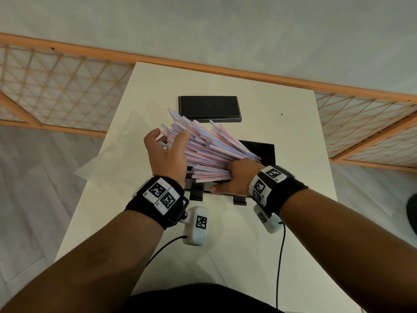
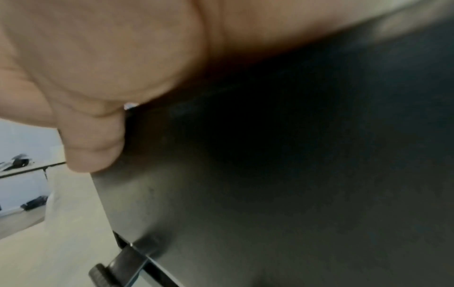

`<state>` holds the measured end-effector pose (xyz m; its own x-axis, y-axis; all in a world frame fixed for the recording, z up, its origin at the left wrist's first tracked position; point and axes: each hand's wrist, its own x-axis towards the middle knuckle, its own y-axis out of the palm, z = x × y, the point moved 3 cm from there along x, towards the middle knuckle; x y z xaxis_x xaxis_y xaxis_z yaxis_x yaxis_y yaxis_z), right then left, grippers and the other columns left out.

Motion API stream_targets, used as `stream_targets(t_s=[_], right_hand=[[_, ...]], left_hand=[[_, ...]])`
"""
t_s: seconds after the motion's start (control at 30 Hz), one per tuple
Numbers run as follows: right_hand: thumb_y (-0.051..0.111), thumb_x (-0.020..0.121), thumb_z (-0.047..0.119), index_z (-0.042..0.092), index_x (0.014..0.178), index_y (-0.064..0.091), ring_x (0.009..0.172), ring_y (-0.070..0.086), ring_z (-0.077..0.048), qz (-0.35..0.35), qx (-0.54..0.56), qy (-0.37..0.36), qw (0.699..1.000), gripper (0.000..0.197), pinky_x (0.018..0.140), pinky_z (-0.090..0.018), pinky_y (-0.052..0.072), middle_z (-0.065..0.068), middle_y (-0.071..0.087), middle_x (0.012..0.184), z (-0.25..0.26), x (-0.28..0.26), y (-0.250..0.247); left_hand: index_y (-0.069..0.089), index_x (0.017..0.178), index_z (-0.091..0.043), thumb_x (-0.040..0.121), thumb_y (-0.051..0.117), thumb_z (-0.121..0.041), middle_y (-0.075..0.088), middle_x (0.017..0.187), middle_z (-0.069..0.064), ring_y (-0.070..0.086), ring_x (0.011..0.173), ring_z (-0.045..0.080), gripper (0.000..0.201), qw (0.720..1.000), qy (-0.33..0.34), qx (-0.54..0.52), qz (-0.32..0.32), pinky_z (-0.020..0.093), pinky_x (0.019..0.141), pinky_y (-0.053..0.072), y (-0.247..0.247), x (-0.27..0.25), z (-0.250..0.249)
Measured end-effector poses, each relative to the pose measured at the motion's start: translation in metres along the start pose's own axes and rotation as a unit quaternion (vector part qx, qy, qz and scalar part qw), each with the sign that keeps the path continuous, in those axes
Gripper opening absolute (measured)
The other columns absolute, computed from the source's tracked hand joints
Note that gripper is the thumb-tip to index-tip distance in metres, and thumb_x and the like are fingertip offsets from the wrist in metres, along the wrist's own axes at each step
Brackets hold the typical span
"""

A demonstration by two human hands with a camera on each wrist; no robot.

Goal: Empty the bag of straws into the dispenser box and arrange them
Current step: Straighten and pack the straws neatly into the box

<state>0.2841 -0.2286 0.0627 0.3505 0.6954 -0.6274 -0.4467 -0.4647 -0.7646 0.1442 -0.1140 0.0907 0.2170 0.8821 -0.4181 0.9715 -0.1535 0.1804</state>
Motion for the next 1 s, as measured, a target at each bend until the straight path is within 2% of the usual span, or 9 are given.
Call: stream_targets(t_s=[0.17,0.27,0.37,0.43,0.53,0.7,0.8,0.9,1.0], right_hand=[[0.055,0.064,0.088,0.031,0.135,0.053,0.120,0.055,-0.025,0.017,0.017,0.008,1.000,0.090,0.103,-0.040,0.045,0.000,0.061,0.131,0.002,0.002,0.003],[0.061,0.067,0.082,0.027,0.130,0.056,0.111,0.057,-0.024,0.032,0.025,0.026,0.999,0.084,0.099,-0.036,0.046,-0.001,0.063,0.121,0.001,0.001,-0.001],[0.065,0.065,0.081,0.027,0.112,0.057,0.096,0.055,-0.020,0.019,0.033,0.027,0.999,0.072,0.090,-0.032,0.045,0.002,0.059,0.102,0.003,0.003,-0.002],[0.064,0.057,0.085,0.030,0.114,0.060,0.104,0.057,-0.021,0.006,0.038,0.015,0.999,0.078,0.095,-0.034,0.046,0.004,0.062,0.108,0.005,0.005,0.000],[0.065,0.057,0.085,0.030,0.124,0.060,0.113,0.057,-0.022,0.009,0.029,0.021,0.999,0.087,0.100,-0.036,0.046,0.004,0.063,0.118,0.007,0.004,-0.001],[0.063,0.057,0.087,0.030,0.126,0.058,0.112,0.056,-0.022,0.032,0.031,0.037,0.998,0.090,0.100,-0.036,0.045,0.005,0.060,0.115,0.013,0.001,-0.006],[0.062,0.046,0.089,0.030,0.126,0.060,0.112,0.057,-0.021,0.020,0.048,0.019,0.998,0.099,0.100,-0.036,0.046,0.006,0.063,0.118,0.013,0.001,-0.003],[0.061,0.039,0.089,0.031,0.128,0.060,0.111,0.057,-0.020,0.018,0.058,0.027,0.998,0.106,0.100,-0.037,0.046,0.006,0.064,0.120,0.012,0.004,0.001],[0.076,0.057,0.073,0.025,0.128,0.059,0.112,0.057,-0.022,0.055,0.072,0.034,0.995,0.088,0.097,-0.032,0.044,0.003,0.062,0.120,0.014,0.000,-0.001]], left_hand=[[0.045,0.122,-0.028,0.057,0.079,-0.045,0.062,0.127,0.012,0.069,0.109,0.032,0.076,1.000,0.000,-0.009,0.002,0.054,0.092,0.059,-0.002,0.001,0.002],[0.046,0.118,-0.031,0.059,0.078,-0.043,0.064,0.122,0.011,0.071,0.103,0.030,0.068,1.000,0.007,-0.017,0.012,0.052,0.087,0.061,-0.001,0.001,0.004],[0.045,0.120,-0.030,0.060,0.075,-0.049,0.063,0.126,0.014,0.069,0.108,0.032,0.070,1.000,0.020,0.003,0.012,0.056,0.094,0.058,-0.002,0.000,0.005],[0.044,0.123,-0.027,0.061,0.074,-0.049,0.063,0.128,0.015,0.069,0.108,0.030,0.073,0.999,0.027,0.017,0.012,0.052,0.094,0.058,-0.003,0.000,0.006],[0.040,0.130,-0.021,0.064,0.074,-0.046,0.064,0.127,0.013,0.070,0.098,0.021,0.078,0.999,0.035,0.032,0.019,0.038,0.081,0.058,-0.004,0.003,0.008],[0.033,0.139,-0.018,0.079,0.073,-0.042,0.067,0.118,0.002,0.068,0.094,0.012,0.077,0.989,0.045,0.137,0.034,0.039,0.086,0.057,0.000,0.006,0.011],[0.033,0.140,-0.016,0.067,0.078,-0.048,0.067,0.121,0.008,0.067,0.088,0.011,0.091,0.996,0.009,0.085,0.025,0.030,0.074,0.054,-0.004,0.006,0.014],[0.038,0.134,-0.018,0.052,0.082,-0.057,0.070,0.119,0.003,0.071,0.095,0.013,0.100,0.997,0.003,0.077,0.025,0.034,0.080,0.059,-0.009,0.005,0.017],[0.040,0.132,-0.020,0.052,0.083,-0.056,0.071,0.111,-0.004,0.073,0.097,0.014,0.097,0.992,0.015,0.119,0.030,0.043,0.089,0.061,-0.013,0.001,0.020]])
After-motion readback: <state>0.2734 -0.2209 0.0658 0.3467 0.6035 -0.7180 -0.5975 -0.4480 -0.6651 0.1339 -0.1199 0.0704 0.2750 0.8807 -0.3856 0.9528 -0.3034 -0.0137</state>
